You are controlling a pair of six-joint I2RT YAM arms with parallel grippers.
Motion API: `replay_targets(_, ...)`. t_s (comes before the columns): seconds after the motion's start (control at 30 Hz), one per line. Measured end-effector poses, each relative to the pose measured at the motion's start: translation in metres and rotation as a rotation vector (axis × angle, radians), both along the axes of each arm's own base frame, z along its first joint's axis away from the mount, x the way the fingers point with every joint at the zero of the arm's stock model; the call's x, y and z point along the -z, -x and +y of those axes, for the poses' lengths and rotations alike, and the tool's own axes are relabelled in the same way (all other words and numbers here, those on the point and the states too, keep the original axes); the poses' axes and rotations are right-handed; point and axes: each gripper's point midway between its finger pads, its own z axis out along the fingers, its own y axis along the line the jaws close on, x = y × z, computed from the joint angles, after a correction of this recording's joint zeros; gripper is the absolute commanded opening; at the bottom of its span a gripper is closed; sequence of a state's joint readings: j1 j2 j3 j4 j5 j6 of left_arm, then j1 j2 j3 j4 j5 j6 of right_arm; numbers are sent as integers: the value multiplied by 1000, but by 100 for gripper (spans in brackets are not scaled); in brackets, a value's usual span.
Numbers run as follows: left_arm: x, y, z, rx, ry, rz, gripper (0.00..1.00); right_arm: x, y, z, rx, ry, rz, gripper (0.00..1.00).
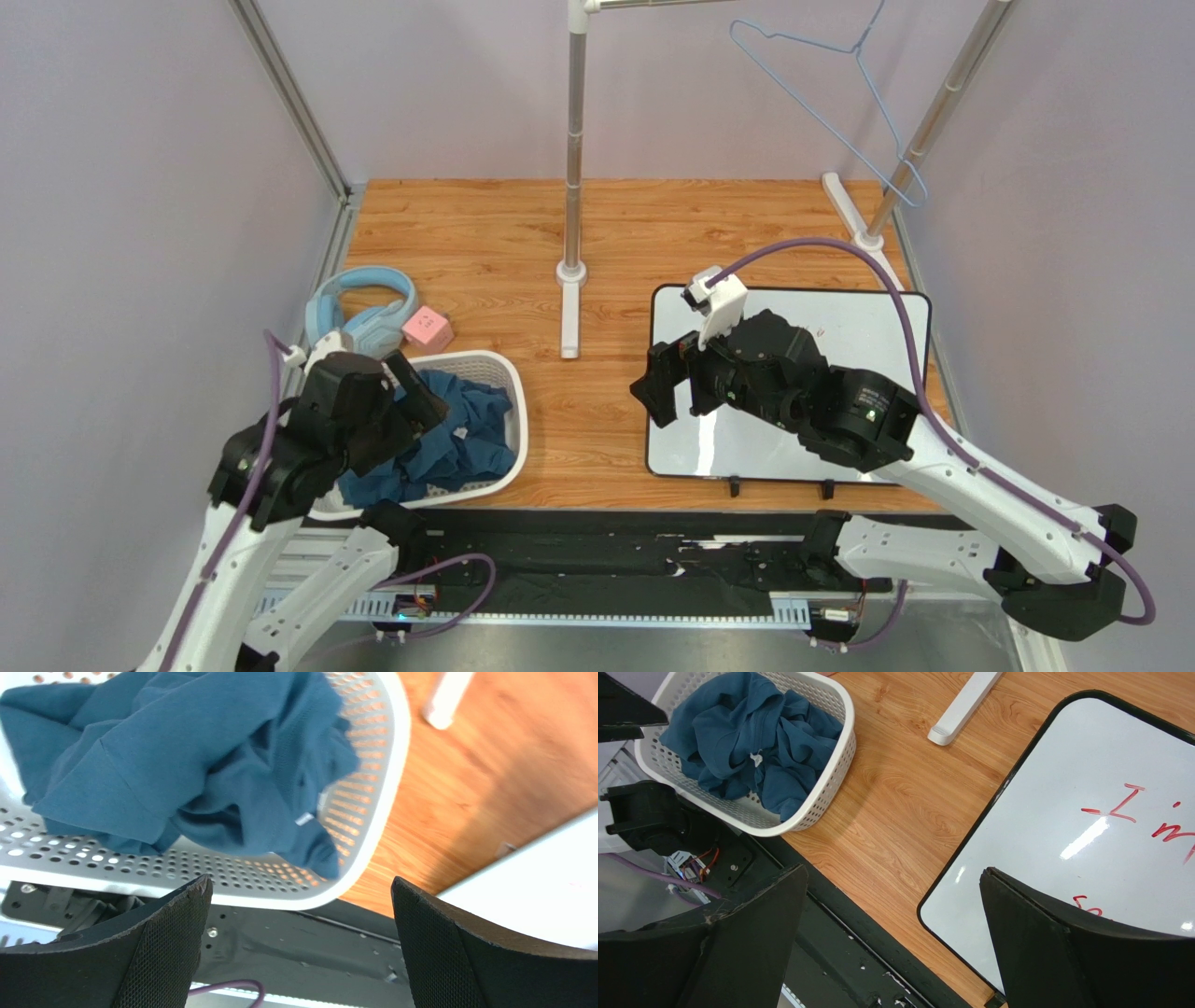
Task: Remove the t-shirt from the hanger
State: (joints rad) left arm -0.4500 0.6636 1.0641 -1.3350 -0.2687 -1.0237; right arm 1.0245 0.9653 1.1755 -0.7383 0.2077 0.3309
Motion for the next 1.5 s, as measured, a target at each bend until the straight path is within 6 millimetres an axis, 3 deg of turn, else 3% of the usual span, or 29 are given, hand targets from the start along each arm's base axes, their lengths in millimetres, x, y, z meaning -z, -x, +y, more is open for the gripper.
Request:
replay_targets(0.1, -27, 8, -10, 87, 78, -99, 99, -7, 1, 7, -10, -42, -6, 100)
replay_targets(0.23, -54, 12, -53, 345, 253, -285, 99, -7, 9, 20, -44, -116, 6, 100)
replay_targets(0.4, -45, 18, -103, 602, 439, -378, 99, 5, 21, 33, -68, -156, 61, 100)
replay_targets(0.6, -35, 19, -132, 786, 530, -421, 99, 21, 34, 33, -73, -230, 94, 100)
replay_targets(0.8, -28, 38, -140, 921, 605, -595, 99, 43, 78, 28, -246, -418, 104, 100)
replay_targets(0.97, -25, 59, -143, 1020, 686, -725, 99, 38, 124, 35, -452, -585, 85, 100)
replay_targets(1.03, -21, 62, -147, 1049, 721, -717, 100, 48, 138, 33, -501, -645, 82, 100)
replay_targets(1.13, -11, 65, -150, 1071, 756, -681, 100, 75, 143, 28, -497, -694, 84, 100)
replay_targets(1.27, 9, 67, -154, 1083, 796, -617, 99, 115, 133, 22, -419, -692, 100, 100)
replay_targets(1.5, 17, 68, -157, 1098, 840, -600, 100, 67, 125, 7, -383, -883, 10, 100)
